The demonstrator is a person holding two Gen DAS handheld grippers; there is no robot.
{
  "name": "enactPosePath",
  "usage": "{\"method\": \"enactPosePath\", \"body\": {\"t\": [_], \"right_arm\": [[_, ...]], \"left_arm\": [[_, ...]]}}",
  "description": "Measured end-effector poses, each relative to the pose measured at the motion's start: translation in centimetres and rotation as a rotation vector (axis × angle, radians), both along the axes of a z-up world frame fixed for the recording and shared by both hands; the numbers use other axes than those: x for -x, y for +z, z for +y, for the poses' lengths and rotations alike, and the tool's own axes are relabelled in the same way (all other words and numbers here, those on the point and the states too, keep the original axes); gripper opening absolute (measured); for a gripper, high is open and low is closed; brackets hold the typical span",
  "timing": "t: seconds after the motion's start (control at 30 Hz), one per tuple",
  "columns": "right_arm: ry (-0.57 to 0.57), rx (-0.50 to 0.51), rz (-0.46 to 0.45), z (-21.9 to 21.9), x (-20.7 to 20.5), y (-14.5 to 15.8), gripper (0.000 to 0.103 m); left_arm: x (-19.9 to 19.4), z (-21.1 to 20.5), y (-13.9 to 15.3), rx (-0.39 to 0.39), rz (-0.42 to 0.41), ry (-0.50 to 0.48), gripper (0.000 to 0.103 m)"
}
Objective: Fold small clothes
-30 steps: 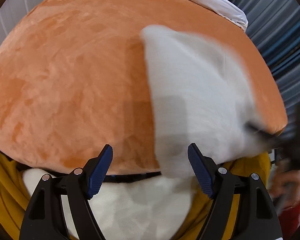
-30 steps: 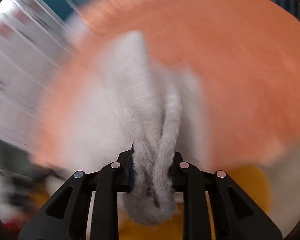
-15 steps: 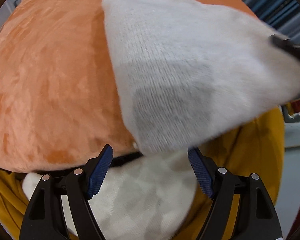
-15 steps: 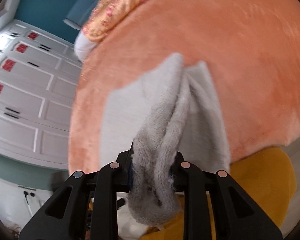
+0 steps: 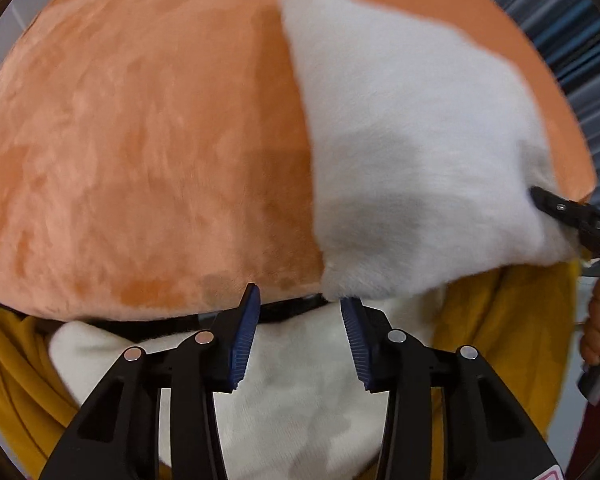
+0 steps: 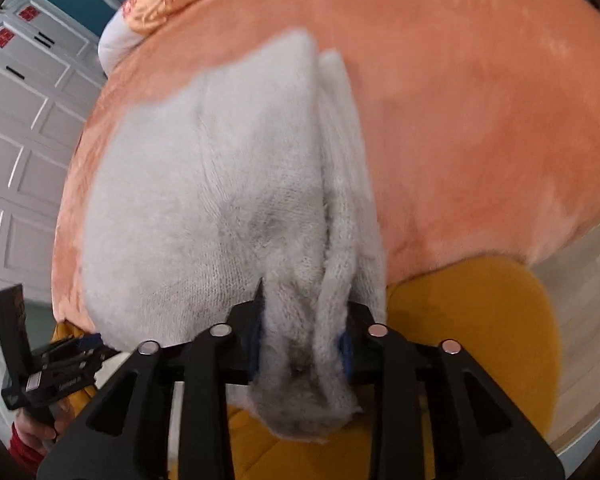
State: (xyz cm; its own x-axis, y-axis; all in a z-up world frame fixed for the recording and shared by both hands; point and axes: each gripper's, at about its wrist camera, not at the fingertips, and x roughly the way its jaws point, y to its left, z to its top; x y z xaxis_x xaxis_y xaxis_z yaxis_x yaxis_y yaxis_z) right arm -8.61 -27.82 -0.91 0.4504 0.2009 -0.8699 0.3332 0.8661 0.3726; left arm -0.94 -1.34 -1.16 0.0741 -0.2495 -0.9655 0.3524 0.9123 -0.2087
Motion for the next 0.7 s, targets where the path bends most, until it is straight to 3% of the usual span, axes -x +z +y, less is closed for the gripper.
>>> {"method": "enactPosePath", "body": {"t": [0.1,0.27,0.4,0.47,0.53,0.63,0.7], "right_arm": [[-0.014,0.067,-0.029,-0.6,-0.1,2.0,0.039],[-0.045,0.050,-0.099,-1.8,-1.7,3.6,0.055],[-0.035,0.044,-0.086,-1.3,-5.1,2.2,0.057],[0.009,0.103,-0.060,-0.4,-6.9,2.0,0.032],[0.069,0.158,-0.100,0.5,-7.4,3.7,0.008],[0.101,0.114,-0.325,0.7,-5.9,8.9,0.008],[0.068,0.109,-0.379,-0.1,-5.3,9.8,0.008]], "left_arm": [[0.5,1.1,2.6,0.052,-0.038,0.018,0.041],[-0.1,1.5,6.5,0.148,-0.154,0.087,0.059],[-0.9,-1.8,7.2,0.126,-0.203,0.066,0.060],[-0.6,-3.4,7.3,0.102,-0.232,0.047,0.061],[-0.2,-5.1,7.3,0.072,-0.256,0.030,0.061],[-0.6,-6.2,6.8,0.049,-0.277,0.008,0.061],[-0.9,-6.8,6.0,0.016,-0.280,-0.002,0.061]]}}
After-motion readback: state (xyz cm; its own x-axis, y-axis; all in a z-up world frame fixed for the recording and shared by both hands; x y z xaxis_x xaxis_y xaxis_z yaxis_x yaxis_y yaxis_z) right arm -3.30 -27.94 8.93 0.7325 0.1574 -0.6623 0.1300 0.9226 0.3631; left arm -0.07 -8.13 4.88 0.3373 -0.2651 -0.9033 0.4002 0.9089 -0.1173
